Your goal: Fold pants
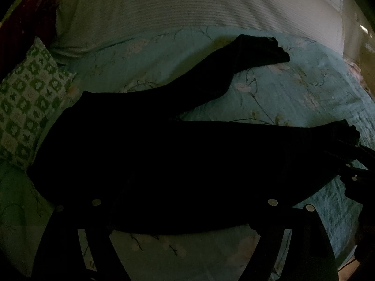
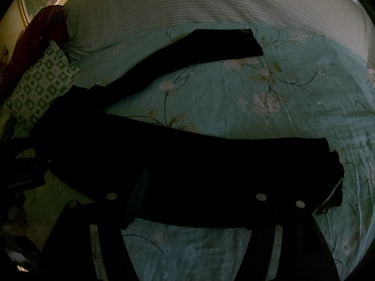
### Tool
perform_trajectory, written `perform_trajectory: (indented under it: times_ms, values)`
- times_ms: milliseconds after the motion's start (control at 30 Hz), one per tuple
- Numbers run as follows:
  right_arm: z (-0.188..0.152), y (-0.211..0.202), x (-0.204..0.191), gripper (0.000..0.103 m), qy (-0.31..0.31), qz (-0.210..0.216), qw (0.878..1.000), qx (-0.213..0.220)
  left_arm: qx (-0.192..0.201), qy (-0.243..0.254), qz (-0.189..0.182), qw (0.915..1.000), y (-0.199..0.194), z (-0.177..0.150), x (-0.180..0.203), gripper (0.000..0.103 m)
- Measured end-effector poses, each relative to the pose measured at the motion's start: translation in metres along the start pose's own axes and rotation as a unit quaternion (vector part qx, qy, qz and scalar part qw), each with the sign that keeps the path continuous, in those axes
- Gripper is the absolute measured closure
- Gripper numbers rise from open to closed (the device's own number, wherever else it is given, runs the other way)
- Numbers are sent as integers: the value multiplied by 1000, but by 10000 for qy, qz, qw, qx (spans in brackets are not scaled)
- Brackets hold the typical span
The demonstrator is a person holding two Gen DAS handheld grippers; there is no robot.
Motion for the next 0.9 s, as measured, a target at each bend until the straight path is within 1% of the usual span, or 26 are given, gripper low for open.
perform_trajectory:
  times_ms: [633, 900]
  values:
    - [4, 6, 2, 35, 102, 49, 9999, -19, -120, -4, 52, 9999, 8, 5, -2, 19]
    - [24, 11, 14, 35, 343, 108, 9994, 0, -134, 205, 75, 9997, 14, 24, 4, 19]
Point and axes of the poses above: each gripper's, at about its wrist camera, not at the fingertips, and y roughly the way its jaws point, x to its right, z to its top, the point moved 8 cm from there along y, roughly the way its jaws point, and after that the axes turned 9 degrees about -y, right-handed, at the moved point
